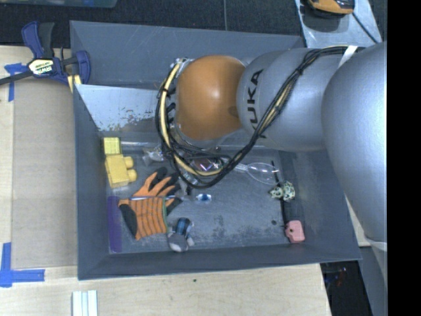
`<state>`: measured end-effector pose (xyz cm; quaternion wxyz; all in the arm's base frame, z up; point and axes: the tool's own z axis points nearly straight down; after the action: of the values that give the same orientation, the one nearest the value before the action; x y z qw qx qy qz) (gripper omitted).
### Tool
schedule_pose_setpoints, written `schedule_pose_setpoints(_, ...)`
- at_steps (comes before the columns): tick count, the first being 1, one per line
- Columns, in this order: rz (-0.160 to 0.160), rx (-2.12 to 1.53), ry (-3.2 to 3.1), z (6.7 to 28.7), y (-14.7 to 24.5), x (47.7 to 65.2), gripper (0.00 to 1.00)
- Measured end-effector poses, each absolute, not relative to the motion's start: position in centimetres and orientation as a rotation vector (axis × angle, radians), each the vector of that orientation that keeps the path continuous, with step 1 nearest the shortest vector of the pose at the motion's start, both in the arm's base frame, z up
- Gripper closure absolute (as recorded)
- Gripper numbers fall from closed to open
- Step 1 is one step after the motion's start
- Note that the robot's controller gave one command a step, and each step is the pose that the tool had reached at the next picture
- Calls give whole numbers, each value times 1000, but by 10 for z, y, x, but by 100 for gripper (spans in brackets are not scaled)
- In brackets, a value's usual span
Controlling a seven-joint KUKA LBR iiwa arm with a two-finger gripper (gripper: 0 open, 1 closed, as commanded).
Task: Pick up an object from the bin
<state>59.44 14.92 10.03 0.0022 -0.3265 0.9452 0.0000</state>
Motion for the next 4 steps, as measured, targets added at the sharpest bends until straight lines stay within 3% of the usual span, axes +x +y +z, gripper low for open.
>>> schedule_pose_setpoints(1, -4, -1202, 2891, 72, 144, 606, 0)
schedule_pose_setpoints(2, -1, -1239, 2873, 72, 151, 600, 100)
schedule_pose_setpoints(4, 0, -1236, 2872, 76, 151, 600, 100)
